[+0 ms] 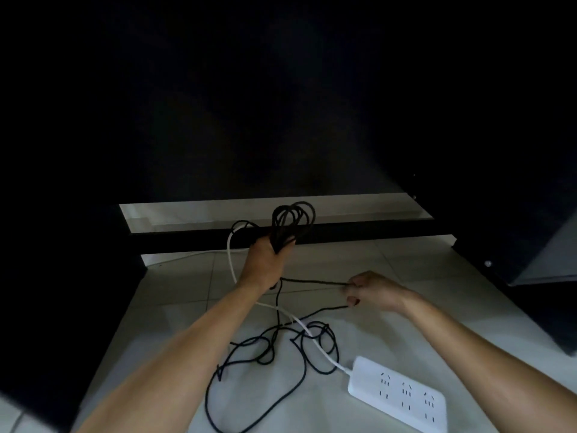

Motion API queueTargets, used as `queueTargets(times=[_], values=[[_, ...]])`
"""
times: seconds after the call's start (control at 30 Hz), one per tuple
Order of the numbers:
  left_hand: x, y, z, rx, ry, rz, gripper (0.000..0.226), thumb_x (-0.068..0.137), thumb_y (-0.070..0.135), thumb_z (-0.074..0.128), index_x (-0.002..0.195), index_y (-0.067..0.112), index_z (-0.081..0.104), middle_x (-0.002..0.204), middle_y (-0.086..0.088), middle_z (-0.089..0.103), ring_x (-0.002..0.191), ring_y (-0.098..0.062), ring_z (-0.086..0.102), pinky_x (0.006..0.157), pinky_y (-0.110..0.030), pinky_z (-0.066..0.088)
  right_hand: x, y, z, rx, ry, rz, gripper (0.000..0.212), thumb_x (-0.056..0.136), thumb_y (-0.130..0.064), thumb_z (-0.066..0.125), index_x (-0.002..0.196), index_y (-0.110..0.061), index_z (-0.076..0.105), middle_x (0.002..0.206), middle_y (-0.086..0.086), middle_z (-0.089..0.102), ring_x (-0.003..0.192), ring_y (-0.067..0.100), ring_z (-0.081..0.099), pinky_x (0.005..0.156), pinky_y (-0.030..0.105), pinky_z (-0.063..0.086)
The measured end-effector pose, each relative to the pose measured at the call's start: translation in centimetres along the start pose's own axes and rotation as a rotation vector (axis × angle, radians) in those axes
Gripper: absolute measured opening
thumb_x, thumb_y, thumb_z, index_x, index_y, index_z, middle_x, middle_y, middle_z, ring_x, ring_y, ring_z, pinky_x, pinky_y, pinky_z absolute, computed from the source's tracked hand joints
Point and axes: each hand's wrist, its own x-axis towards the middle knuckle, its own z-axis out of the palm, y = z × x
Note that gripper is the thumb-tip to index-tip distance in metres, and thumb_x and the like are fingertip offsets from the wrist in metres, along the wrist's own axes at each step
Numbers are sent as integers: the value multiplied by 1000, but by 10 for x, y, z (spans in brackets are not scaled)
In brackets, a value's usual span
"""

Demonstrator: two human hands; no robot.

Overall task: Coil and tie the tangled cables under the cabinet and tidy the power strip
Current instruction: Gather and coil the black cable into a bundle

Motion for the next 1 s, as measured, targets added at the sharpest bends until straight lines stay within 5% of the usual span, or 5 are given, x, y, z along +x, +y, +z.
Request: queueTargets(times=[0.23, 0.37, 0.47, 0.8, 1.0], values=[[4, 10, 9, -50, 121, -66, 24, 93, 41, 59, 97, 19, 68, 77, 3, 64, 76, -14, 63, 61, -19, 46, 4, -7, -29, 554, 362, 35, 13, 92, -25, 64, 89, -12, 66, 63, 1, 59, 50, 10, 58, 54, 22, 46], [-5, 14, 17, -48, -1, -29, 23, 86, 47, 66, 89, 25, 66, 77, 8, 64, 74, -5, 61, 60, -14, 46, -7, -41, -55, 1067, 173, -29, 21, 94, -20, 57, 74, -17, 53, 57, -5, 27, 35, 5, 21, 32, 17, 14], [-11, 17, 23, -34, -85, -18, 47, 75, 54, 73, 93, 11, 66, 81, -1, 67, 75, -11, 64, 65, -18, 48, -16, -66, -67, 1178, 1, -104, 21, 93, -27, 54, 75, -15, 57, 58, -5, 33, 39, 6, 24, 36, 19, 15], [-25, 31, 47, -247, -212, -57, 51, 82, 43, 73, 109, 1, 61, 76, -7, 63, 51, -8, 52, 53, -23, 44, -14, -75, -48, 1233, 63, -167, 21, 97, -28, 47, 90, -16, 63, 72, -2, 63, 63, 13, 60, 62, 29, 46], [-25, 39, 50, -318, -121, -78, 28, 90, 47, 59, 100, 22, 67, 56, 11, 53, 44, 0, 51, 48, -7, 41, -8, -65, -54, 1365, 135, -107, 29, 103, -23, 40, 105, -9, 66, 74, 1, 60, 59, 15, 57, 62, 32, 50]])
